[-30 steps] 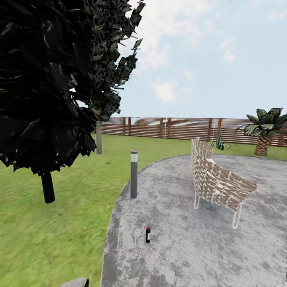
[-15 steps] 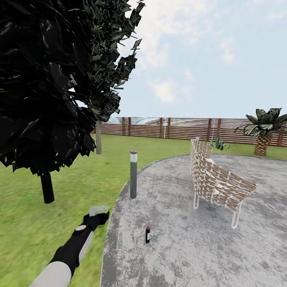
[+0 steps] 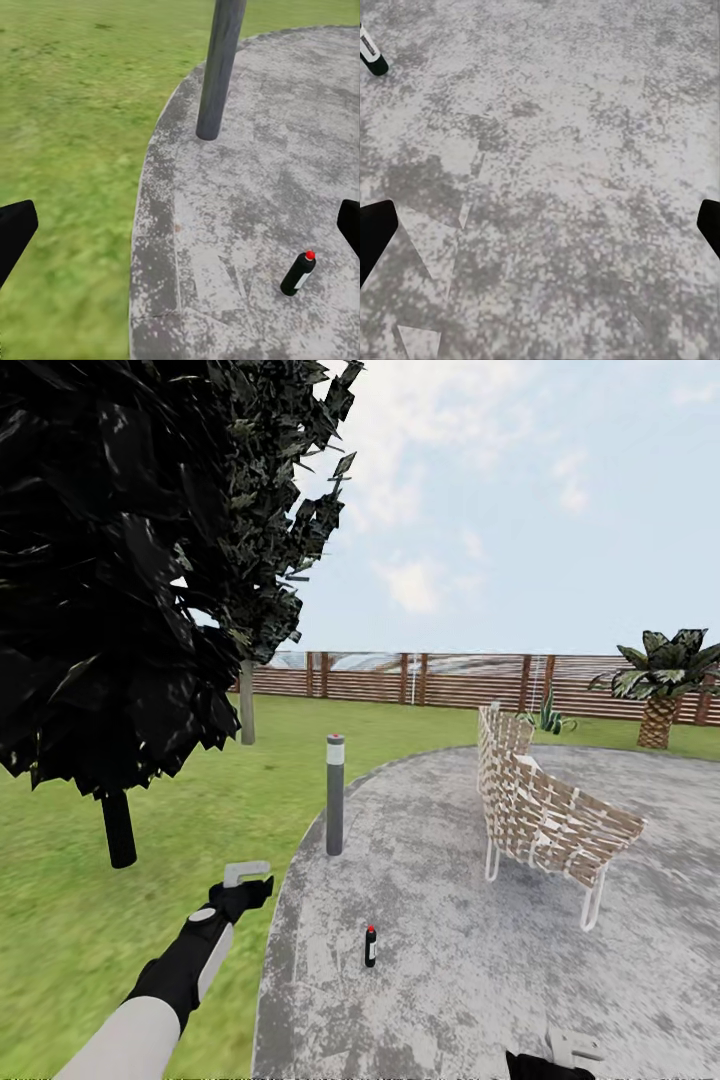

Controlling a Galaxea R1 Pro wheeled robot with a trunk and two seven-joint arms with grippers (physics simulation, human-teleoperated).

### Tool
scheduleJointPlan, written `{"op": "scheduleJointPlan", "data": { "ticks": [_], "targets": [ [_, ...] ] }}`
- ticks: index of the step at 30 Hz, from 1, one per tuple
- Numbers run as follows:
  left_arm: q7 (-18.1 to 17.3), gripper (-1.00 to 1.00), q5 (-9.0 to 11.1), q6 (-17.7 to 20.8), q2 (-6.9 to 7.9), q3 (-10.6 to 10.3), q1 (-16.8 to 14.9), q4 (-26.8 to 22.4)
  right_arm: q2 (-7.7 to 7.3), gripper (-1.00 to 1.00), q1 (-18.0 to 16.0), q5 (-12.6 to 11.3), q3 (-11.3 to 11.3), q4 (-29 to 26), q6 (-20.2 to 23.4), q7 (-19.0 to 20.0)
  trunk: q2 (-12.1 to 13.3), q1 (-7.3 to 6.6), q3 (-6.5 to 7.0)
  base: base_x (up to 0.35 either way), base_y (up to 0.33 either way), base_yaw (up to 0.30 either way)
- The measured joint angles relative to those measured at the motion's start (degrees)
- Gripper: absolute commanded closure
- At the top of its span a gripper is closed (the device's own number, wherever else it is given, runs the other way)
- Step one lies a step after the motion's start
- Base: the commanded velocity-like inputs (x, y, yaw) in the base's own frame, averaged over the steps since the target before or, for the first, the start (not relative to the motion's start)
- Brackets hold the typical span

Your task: In the garden, pick up the pesticide atomizer on the floor and spray pesticide onto both trees until each tree trunk is fully covered.

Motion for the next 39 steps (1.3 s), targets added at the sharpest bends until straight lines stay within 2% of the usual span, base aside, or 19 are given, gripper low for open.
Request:
{"op": "scheduleJointPlan", "data": {
  "ticks": [23, 39],
  "targets": [
    [0.01, -1.0, -0.02, 0.04, 0.04, -0.09, -0.01, -0.01, -0.05, -1.0, 0.01, -0.02, -0.11, -0.12, 0.03, -0.02, 0.0, 0.0, -2.03, 0.0, 0.0, -0.004],
    [0.01, -1.0, 0.06, -0.02, 0.1, -0.01, 0.02, 0.15, -0.15, -1.0, 0.03, 0.05, -0.17, -0.24, 0.12, -0.04, 0.0, 0.0, -3.3, 0.0, 0.0, -0.164]
  ]
}}
